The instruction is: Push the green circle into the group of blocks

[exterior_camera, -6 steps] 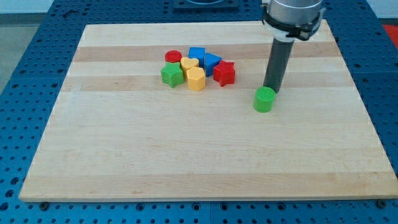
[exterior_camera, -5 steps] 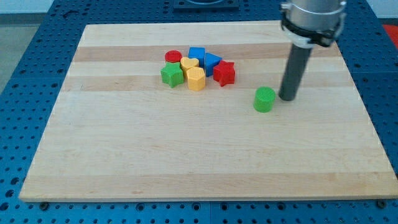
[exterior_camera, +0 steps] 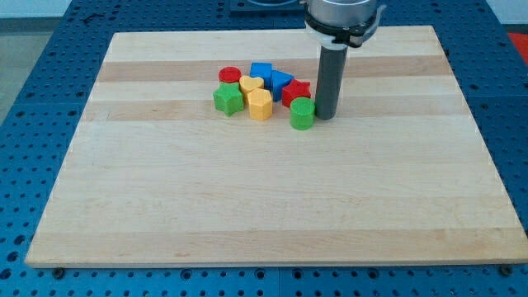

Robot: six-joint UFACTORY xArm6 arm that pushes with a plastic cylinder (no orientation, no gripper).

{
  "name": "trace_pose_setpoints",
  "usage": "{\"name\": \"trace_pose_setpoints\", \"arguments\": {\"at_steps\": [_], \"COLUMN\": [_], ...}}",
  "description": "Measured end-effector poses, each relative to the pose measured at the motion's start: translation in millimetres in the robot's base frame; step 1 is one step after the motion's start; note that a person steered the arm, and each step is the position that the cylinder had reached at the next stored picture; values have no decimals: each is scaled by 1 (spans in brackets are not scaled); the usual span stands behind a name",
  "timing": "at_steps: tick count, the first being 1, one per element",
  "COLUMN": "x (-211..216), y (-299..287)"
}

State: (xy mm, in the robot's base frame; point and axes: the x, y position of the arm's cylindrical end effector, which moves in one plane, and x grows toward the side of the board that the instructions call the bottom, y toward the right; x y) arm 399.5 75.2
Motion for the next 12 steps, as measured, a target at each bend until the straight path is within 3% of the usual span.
{"name": "trace_pose_setpoints", "arguments": {"at_steps": [4,7,12], "x": [43,12,4], "y": [-18,-44,-8]}}
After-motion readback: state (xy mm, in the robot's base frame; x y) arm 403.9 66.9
